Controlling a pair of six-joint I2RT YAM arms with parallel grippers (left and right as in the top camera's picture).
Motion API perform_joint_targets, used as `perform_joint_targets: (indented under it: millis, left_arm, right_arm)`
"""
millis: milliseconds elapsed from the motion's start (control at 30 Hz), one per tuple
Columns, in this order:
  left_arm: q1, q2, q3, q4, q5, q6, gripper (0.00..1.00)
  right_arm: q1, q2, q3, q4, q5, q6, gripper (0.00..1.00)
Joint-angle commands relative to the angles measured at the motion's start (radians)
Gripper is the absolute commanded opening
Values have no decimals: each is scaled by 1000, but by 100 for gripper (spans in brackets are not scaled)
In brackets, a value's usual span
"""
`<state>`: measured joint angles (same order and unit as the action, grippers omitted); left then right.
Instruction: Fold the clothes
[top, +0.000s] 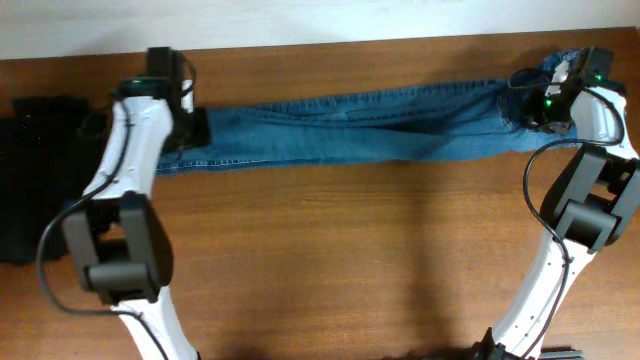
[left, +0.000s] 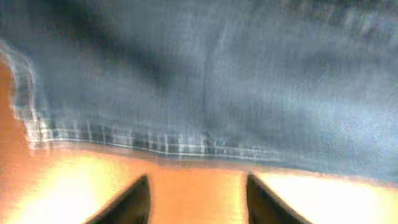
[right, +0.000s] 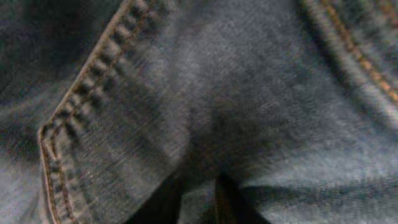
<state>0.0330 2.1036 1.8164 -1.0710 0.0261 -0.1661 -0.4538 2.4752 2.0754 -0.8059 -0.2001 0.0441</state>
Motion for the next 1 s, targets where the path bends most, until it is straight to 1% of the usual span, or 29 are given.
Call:
perform_joint_targets:
  millis: [0,33,100,233,267,367,467,600,667,800,933,967]
  left_arm:
    - [71,-53,6,-63,212,-65,1]
    - [85,-53,5,-81,229,-64,1]
    - [113,-53,-2,-116,261,-35,0]
    - [137,-53,-5,-167,345,75,1]
    - [138,-54,-5,-180,357,88,0]
    - [140,-59,-5,-199,360,109,0]
    - [139,-60,-5,-198,360,109,1]
    - [139,-60,-5,-214,360,108,0]
    - [138,-60,-6,-217,365,108,1]
    - [110,-60,-18,-187,410,107,1]
    - [43,-60,-60,-78,416,106,1]
    - [22,-58,-77,-41,415,98,1]
  right_arm:
    - [4,39,-11,-2,28,-3,39]
    - [4,39,-11,-4,29,-3,43]
    - [4,39,-11,-5,29,-4,42]
    - [4,34,6,-4,29,-67,26]
    - [3,27,21,-19,28,-66,25]
    - [3,-7,63,-50,10,-67,30]
    - [5,-49,96,-63,-32,-67,31]
    - [15,-105,132,-98,-77,-67,30]
    - [29,-136,138,-124,-109,-67,26]
    - [84,-177,138,-195,-142,-67,15]
    - [178,-180,138,-310,-139,-67,12]
    - [202,-178,135,-335,-132,-67,9]
